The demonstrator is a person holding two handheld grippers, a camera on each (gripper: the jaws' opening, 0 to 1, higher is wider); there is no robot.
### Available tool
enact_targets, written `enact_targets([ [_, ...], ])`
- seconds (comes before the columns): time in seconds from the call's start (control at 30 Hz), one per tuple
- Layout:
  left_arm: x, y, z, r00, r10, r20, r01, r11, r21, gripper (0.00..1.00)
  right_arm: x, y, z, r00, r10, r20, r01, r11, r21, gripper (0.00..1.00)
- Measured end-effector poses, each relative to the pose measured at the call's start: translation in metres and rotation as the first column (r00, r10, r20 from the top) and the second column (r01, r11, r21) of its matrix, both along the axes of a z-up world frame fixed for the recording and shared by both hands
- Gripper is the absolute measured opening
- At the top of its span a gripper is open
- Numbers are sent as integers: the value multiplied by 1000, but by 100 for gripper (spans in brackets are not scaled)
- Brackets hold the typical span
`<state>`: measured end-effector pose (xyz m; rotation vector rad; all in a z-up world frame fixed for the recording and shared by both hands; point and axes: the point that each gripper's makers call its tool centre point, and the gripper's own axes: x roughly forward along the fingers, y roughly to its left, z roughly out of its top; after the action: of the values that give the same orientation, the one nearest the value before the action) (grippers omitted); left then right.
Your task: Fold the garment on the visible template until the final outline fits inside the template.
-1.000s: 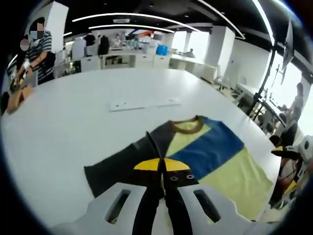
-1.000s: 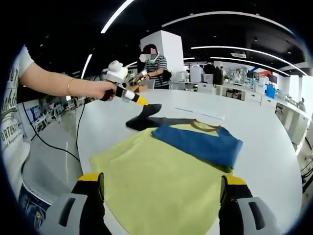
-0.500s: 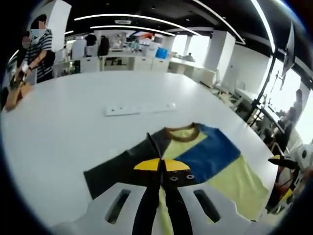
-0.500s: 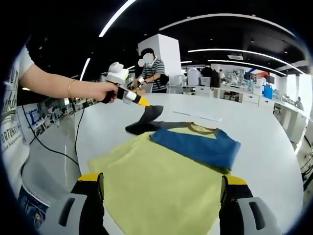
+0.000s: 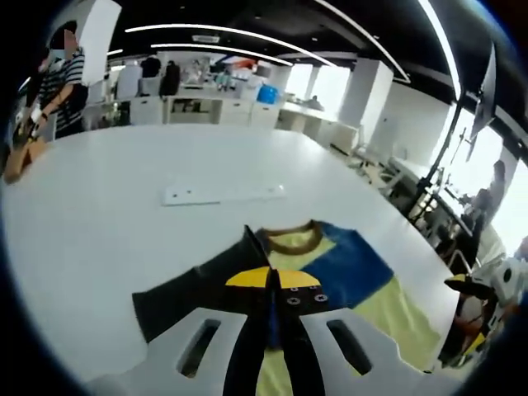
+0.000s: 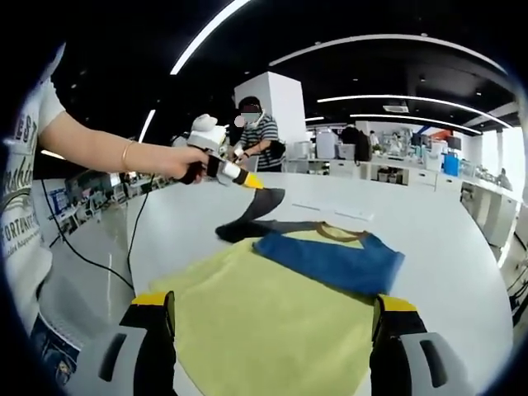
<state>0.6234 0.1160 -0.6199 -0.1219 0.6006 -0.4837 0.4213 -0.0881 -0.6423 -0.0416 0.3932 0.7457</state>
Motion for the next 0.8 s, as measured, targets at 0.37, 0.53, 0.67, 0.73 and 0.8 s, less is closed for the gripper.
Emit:
enact_targets([
  [0.37, 8, -23, 12, 999, -26, 20, 26, 1000, 3, 0, 2, -5, 4, 1000, -4, 19, 4, 1000, 7, 99],
  [0.53, 10, -38, 15, 999, -44, 22, 44, 999, -1, 0, 4, -7, 5, 1000, -14, 21, 14, 1000, 16, 99],
  [0.67, 12, -49, 16, 998, -60, 27, 60, 998, 9, 0, 4, -7, 2, 1000, -11, 14, 11, 1000, 12, 99],
  [0.73, 12, -55, 18, 997, -75, 31, 75, 997, 5, 0, 3, -7, 1, 1000, -9, 12, 9, 1000, 8, 98],
  [0.8, 14, -60, 19, 996, -86, 36, 85, 996, 10, 0, 3, -8, -1, 1000, -10, 8, 10, 1000, 3, 99],
])
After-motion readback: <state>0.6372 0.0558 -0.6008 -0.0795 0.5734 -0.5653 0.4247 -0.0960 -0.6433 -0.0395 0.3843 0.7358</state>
